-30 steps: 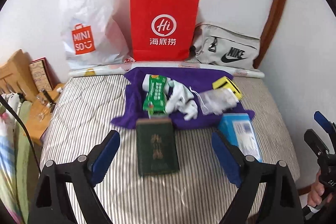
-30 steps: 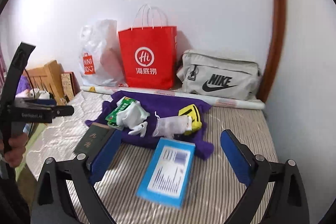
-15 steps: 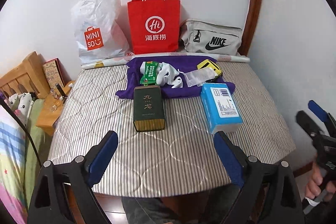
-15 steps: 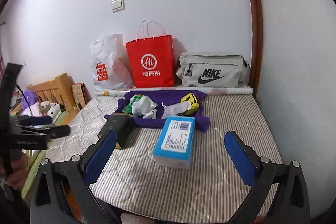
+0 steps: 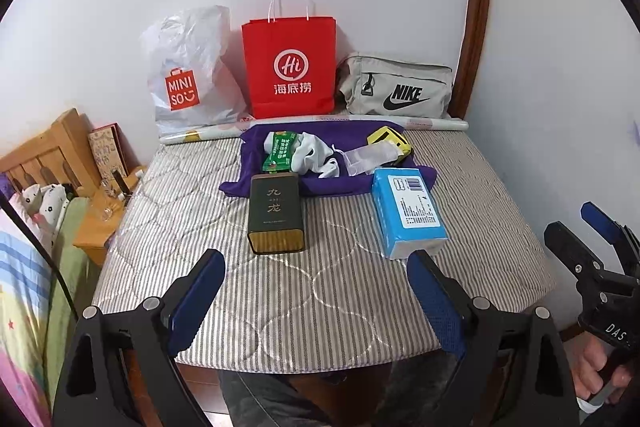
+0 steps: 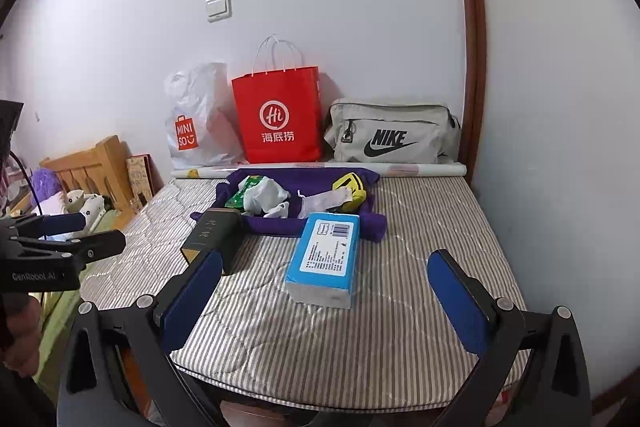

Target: Organize soft objects

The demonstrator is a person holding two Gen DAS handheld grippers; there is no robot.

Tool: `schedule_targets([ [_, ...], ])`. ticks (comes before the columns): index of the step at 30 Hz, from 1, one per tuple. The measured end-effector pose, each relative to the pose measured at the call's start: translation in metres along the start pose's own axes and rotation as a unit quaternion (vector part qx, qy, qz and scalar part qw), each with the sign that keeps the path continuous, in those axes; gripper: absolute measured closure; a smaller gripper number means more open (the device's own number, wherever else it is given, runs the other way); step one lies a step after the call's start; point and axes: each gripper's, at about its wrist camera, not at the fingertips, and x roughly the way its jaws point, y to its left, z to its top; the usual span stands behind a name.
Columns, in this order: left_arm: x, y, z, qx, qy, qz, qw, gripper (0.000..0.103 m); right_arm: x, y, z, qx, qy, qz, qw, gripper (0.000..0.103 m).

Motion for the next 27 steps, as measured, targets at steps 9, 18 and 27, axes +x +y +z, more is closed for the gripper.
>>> schedule_targets([
  [9,-0.019,-0.001,-0.004,-0.006,-0.019,0.010,0.9998,0.011,-0.014,0.005,-0.005,-0.004,0.004,0.003,1.000,0.002],
  [18,-0.022,-0.002,-0.004,-0.005,-0.018,0.014,0.9997,0.011,-0.023,0.009,-0.005,0.001,-0.001,0.013,1.000,0.002],
  [27,-0.025,-0.001,-0.005,-0.007,-0.018,0.013,0.9997,0.011,-0.025,0.010,-0.005,0.001,-0.002,0.015,1.000,0.002],
])
